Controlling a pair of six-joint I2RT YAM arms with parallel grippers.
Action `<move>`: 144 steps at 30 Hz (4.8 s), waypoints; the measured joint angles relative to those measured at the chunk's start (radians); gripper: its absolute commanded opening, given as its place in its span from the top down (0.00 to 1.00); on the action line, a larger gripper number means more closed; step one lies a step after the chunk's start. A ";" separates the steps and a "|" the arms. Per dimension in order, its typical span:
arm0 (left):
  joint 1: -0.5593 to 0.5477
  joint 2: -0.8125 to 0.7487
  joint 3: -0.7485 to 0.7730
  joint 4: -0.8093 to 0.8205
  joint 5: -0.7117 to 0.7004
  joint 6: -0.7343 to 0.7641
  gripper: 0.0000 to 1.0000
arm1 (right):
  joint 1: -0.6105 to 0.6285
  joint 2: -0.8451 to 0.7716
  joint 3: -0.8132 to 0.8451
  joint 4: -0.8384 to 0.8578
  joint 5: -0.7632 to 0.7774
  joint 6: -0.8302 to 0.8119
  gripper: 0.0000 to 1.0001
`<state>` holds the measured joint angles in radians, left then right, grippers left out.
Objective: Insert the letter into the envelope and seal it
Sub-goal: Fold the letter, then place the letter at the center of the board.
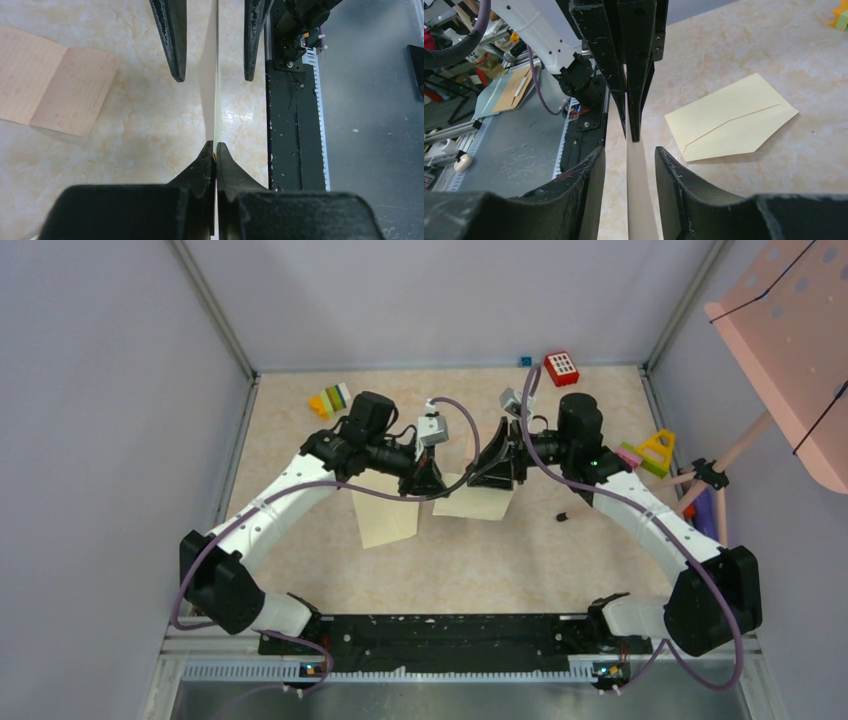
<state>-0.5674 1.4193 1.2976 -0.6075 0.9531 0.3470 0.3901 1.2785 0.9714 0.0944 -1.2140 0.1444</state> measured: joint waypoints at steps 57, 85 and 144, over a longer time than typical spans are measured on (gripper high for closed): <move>0.037 0.069 0.067 0.032 0.054 -0.065 1.00 | 0.000 -0.049 0.045 -0.298 0.093 -0.293 0.99; 0.084 0.026 0.066 -0.007 0.082 0.005 1.00 | -0.179 -0.120 0.136 -0.747 0.050 -0.629 1.00; 0.136 1.013 0.775 0.135 0.262 -0.601 1.00 | -0.317 -0.082 -0.085 -0.066 0.645 -0.011 0.34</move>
<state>-0.4313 2.4321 2.0727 -0.4725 1.2148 -0.2539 0.0734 1.1965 0.8860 0.0280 -0.5694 0.1329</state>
